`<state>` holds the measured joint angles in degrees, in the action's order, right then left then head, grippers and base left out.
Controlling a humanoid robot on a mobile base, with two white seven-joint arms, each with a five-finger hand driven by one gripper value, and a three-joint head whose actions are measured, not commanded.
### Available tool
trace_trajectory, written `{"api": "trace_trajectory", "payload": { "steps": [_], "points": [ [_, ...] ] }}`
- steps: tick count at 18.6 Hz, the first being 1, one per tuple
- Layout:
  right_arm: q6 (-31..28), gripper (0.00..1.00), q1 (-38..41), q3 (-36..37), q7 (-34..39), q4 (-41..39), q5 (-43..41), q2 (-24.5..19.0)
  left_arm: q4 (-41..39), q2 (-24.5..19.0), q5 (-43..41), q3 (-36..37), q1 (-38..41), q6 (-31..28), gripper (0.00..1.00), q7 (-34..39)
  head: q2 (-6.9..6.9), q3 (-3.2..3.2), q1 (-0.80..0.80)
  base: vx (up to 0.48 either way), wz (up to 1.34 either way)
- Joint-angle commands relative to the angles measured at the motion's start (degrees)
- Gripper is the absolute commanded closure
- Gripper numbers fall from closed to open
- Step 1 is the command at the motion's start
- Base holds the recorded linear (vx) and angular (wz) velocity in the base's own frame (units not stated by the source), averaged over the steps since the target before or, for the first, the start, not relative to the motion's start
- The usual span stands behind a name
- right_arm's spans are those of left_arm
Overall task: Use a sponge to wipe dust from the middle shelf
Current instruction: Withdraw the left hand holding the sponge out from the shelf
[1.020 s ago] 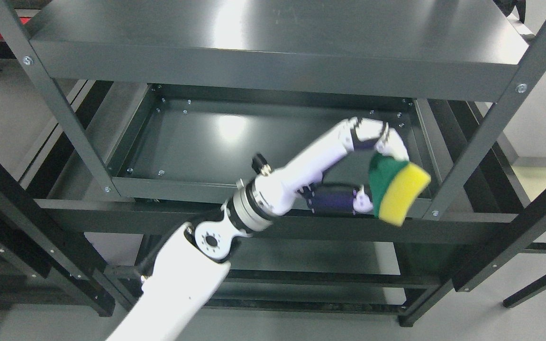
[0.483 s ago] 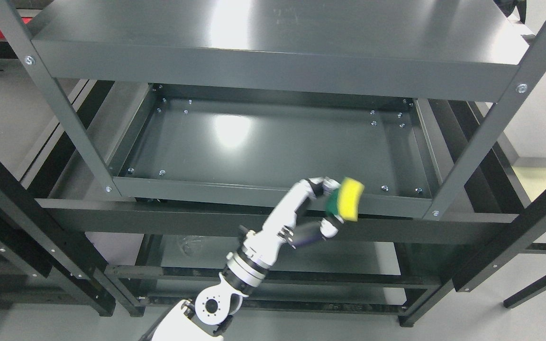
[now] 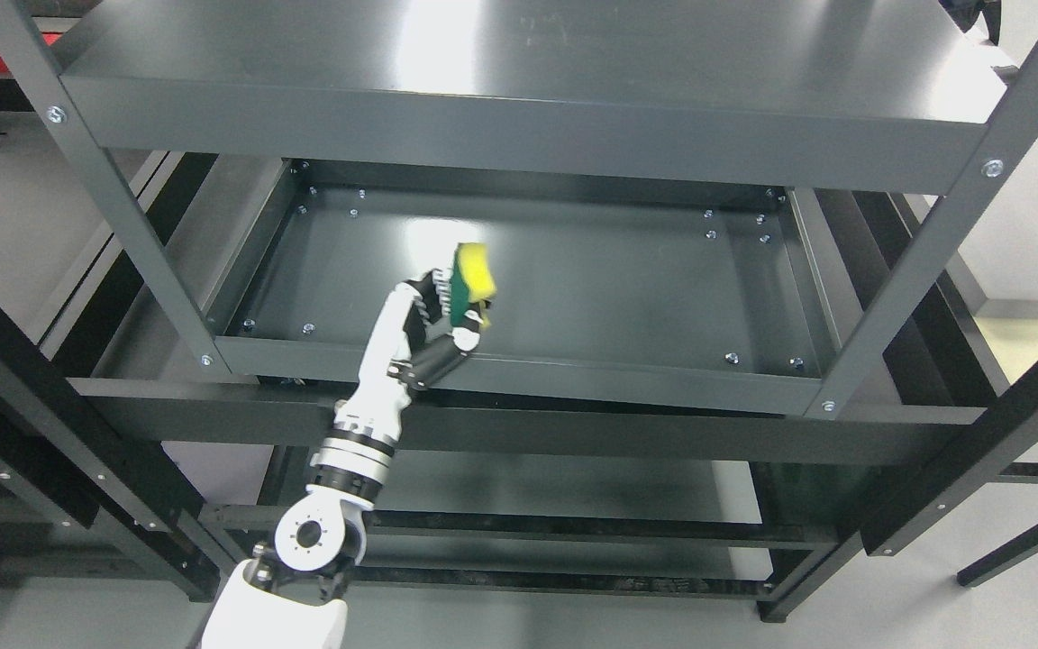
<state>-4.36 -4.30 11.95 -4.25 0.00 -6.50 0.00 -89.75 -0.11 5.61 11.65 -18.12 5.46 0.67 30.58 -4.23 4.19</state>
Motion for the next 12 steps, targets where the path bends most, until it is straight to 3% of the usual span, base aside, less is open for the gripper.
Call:
{"api": "trace_trajectory", "payload": {
  "steps": [1, 12],
  "points": [
    [-0.04, 0.00, 0.00, 0.00, 0.03, -1.00, 0.00, 1.00, -5.97, -0.89, -0.16, -14.20, 3.08, -0.54, 1.00, -0.49, 0.00, 0.00, 0.00, 0.000, 0.00],
    [-0.04, 0.00, 0.00, 0.00, 0.03, -1.00, 0.00, 1.00, -5.35, -0.89, -0.07, -12.44, 4.41, -0.54, 0.99, -0.58, 0.00, 0.00, 0.00, 0.000, 0.00]
  ]
}}
